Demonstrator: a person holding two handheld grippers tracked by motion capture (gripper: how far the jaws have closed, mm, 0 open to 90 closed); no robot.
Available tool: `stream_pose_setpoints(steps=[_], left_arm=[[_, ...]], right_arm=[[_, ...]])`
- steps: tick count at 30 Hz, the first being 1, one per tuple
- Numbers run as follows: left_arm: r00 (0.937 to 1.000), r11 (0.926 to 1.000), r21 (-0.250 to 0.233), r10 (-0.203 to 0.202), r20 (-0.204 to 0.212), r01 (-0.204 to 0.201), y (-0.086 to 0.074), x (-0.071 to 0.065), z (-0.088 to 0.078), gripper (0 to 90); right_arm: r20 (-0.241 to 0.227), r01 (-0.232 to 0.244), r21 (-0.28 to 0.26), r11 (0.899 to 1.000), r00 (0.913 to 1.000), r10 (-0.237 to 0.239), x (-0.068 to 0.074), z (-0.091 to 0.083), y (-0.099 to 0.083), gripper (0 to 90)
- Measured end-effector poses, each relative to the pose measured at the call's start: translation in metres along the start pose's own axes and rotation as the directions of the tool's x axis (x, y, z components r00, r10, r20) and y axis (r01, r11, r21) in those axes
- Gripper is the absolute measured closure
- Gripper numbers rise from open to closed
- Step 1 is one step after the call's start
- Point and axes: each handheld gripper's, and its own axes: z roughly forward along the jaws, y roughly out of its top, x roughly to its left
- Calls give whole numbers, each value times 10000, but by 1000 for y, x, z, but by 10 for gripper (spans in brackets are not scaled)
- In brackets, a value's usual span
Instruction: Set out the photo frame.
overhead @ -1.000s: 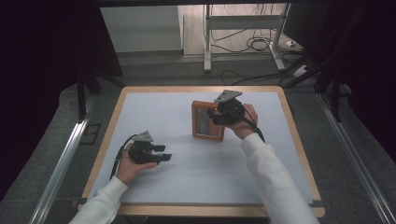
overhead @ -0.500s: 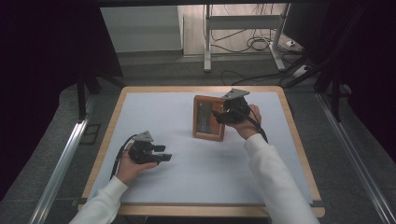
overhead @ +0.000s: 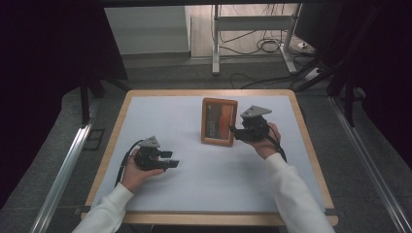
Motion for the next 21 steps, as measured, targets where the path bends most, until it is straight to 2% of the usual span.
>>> stream_pose_setpoints(steps=[3,6,10,14,15,21], left_arm=[[10000,10000,-11,-44,-23,44,0,0,0,430],[10000,10000,-32,-67,-2,67,1,-1,0,430],[10000,10000,-16,1,0,-1,2,-3,1,429],[10000,10000,-7,-7,-2,7,1,-2,1,429],[10000,10000,-28,-21,-6,21,1,-1,0,429],[9999,9998,-155,-133,19,133,0,0,-3,430]], right_arm=[[-423,-347,344,9988,9985,361,7,0,-16,591],[-990,-238,875,9959,9946,325,16,7,-28,774],[-1190,-129,1459,9892,9924,305,20,24,-38,885],[-1286,-280,1643,9860,9905,496,18,42,-45,900],[-1453,-401,1590,9865,9873,636,18,44,-46,900],[-1365,-361,1481,9883,9890,566,17,47,-45,900]])
